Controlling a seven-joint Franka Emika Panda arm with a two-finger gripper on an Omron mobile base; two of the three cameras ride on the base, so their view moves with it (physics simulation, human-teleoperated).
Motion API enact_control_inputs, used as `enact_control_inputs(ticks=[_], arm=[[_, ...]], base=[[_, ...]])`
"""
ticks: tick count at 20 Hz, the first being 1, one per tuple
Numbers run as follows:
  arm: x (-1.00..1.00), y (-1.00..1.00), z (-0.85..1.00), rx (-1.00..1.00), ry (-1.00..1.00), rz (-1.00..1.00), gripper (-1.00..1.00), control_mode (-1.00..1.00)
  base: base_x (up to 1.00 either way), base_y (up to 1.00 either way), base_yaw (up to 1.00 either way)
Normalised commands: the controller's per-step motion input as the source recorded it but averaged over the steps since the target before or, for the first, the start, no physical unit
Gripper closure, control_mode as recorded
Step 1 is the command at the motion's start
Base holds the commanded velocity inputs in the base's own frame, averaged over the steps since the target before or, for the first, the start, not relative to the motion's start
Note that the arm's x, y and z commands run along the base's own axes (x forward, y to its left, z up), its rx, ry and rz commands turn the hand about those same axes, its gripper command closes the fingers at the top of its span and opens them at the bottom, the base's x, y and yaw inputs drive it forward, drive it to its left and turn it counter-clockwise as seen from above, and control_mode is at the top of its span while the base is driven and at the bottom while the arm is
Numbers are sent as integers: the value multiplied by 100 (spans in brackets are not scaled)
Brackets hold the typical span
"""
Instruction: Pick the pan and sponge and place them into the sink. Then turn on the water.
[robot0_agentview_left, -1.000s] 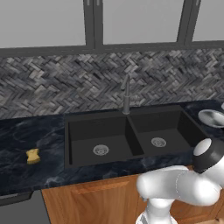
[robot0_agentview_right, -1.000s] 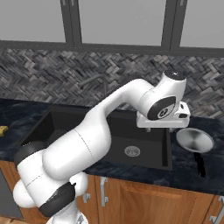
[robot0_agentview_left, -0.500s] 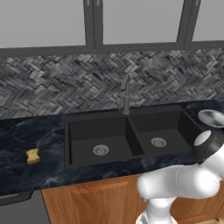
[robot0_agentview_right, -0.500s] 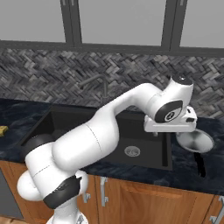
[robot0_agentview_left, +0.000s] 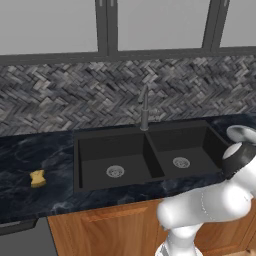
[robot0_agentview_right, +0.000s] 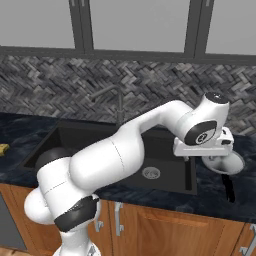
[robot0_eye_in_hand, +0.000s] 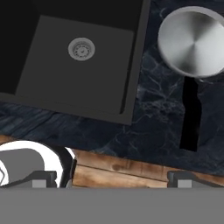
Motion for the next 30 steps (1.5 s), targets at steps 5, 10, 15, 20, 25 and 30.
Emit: enact_control_inputs(ticks=[5, 10, 15, 20, 25, 30], arm=[[1, -24, -23, -2, 1, 0, -100, -100], [0, -26, -22, -2, 0, -1, -100, -100], [0, -17, -29, -4, 0, -2, -100, -100], [0, -10, -26, -5, 0, -4, -100, -100], [-1, 0, -20, -3, 1, -9, -100, -100], [0, -2, -19, -3, 3, -9, -100, -100]], base=[[0, 0, 0], [0, 0, 0], [0, 0, 0], [0, 0, 0], [0, 0, 0], [0, 0, 0]])
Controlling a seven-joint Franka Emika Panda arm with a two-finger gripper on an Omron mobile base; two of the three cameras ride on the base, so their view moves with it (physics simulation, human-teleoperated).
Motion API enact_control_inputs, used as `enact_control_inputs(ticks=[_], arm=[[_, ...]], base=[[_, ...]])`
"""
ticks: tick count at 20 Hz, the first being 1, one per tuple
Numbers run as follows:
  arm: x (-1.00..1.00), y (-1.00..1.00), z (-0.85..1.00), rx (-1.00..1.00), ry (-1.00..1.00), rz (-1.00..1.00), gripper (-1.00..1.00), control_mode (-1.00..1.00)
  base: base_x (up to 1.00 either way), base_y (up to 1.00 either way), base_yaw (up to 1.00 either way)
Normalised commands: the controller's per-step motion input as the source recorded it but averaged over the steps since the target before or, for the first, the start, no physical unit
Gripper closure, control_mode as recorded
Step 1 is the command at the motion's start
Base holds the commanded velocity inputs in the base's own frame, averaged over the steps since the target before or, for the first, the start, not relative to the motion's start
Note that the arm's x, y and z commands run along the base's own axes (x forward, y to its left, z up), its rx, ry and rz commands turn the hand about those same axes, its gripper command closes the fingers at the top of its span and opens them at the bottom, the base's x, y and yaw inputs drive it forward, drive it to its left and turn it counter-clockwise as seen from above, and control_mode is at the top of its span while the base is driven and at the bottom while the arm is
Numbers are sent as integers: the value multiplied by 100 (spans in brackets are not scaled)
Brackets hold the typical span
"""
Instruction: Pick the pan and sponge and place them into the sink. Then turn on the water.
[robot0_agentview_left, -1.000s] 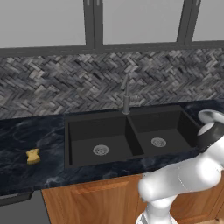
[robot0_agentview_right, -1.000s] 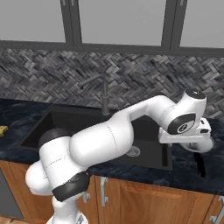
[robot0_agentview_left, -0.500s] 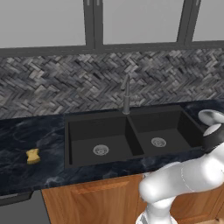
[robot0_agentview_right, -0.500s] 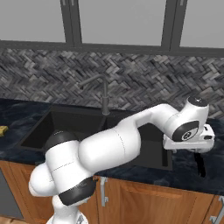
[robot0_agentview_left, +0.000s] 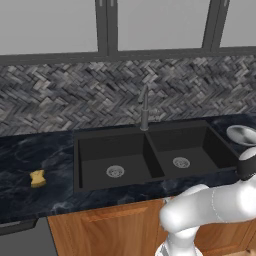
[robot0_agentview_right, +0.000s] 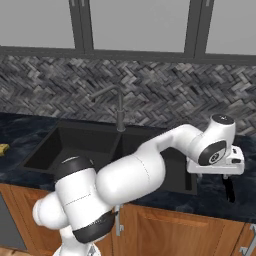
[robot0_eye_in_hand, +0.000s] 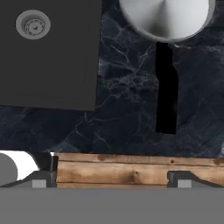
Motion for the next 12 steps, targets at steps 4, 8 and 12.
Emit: enact_control_inputs(ticks=[4, 8, 12], arm=[[5, -9, -23, -2, 4, -6, -100, -100], [8, -19, -20, 0, 4, 0, -100, -100], [10, -22, -20, 2, 5, 1, -100, -100]], base=[[0, 0, 0], [0, 0, 0], [0, 0, 0]])
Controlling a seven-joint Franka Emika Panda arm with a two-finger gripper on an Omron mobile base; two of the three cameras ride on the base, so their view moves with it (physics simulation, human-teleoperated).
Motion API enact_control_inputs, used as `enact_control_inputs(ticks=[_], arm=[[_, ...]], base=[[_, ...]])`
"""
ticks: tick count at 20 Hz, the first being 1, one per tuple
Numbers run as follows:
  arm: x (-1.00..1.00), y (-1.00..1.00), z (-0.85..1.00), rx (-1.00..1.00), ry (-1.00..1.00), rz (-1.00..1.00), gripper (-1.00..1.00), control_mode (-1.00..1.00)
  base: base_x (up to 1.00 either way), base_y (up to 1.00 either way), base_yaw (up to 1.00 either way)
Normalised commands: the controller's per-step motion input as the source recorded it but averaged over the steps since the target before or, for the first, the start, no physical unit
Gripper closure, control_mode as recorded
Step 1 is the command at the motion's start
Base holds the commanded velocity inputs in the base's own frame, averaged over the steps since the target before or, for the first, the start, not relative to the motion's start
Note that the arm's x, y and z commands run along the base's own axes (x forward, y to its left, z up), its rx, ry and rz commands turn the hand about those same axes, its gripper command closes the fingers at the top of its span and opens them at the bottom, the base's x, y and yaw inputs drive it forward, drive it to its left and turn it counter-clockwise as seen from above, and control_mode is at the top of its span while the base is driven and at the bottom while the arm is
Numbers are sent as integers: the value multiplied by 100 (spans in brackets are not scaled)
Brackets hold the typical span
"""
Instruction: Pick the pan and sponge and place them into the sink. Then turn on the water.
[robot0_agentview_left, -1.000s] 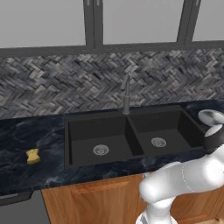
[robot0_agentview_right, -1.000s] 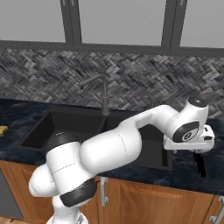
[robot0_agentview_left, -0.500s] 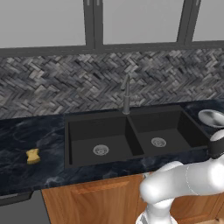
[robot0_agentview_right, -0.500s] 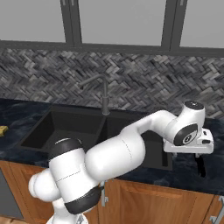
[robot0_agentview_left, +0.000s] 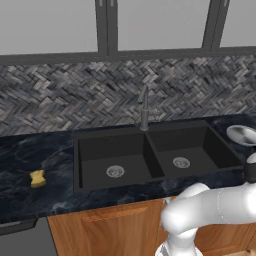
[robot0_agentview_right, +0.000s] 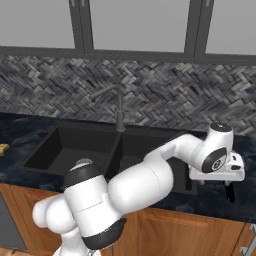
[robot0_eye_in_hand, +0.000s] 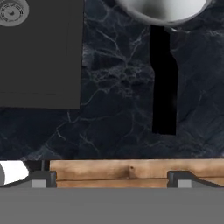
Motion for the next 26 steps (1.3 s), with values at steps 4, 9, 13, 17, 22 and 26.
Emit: enact_control_inputs(ticks=[4, 9, 13, 17, 22, 26], arm=[[15, -26, -17, 2, 6, 3, -100, -100], [18, -26, -16, 3, 6, 6, -100, -100], [20, -23, -20, 4, 7, 7, -100, -100], [20, -19, -20, 4, 6, 7, -100, -100], [17, -21, -17, 3, 4, 6, -100, -100], [16, -21, -19, 3, 4, 6, -100, -100]], base=[[0, 0, 0], [0, 0, 0], [0, 0, 0], [0, 0, 0], [0, 0, 0], [0, 0, 0]])
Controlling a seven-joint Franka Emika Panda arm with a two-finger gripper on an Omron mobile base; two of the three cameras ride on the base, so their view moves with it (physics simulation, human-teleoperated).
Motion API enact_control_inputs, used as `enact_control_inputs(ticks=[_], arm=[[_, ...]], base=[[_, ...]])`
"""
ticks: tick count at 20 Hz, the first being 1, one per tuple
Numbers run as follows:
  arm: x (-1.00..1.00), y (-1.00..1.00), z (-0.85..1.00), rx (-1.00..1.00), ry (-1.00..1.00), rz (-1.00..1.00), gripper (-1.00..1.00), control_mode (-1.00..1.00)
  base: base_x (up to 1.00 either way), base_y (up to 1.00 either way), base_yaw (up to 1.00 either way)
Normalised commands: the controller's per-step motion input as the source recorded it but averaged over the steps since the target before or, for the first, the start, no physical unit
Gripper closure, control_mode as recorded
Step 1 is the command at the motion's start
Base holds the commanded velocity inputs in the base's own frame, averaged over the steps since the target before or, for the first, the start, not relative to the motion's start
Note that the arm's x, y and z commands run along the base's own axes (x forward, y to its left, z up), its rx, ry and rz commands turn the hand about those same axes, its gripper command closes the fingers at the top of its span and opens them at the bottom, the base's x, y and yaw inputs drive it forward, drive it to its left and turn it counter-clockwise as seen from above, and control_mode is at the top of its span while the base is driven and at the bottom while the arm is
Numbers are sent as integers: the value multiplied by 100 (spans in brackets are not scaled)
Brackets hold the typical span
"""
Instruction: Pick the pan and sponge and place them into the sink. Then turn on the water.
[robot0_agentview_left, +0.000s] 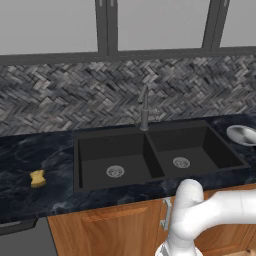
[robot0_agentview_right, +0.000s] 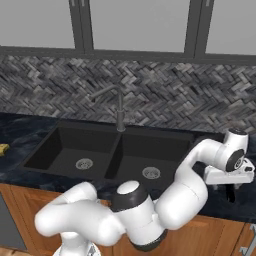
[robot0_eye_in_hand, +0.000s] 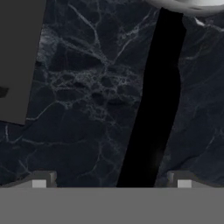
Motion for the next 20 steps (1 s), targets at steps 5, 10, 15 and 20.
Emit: enact_control_inputs(ticks=[5, 10, 15, 20], arm=[[7, -13, -24, 1, 0, 4, -100, -100], [4, -10, -23, 0, -1, 2, -100, -100], [5, 0, -25, 0, -2, 0, -100, -100], [5, 0, -26, 0, -2, 0, -100, -100]], base=[[0, 0, 0], [0, 0, 0], [0, 0, 0], [0, 0, 0]])
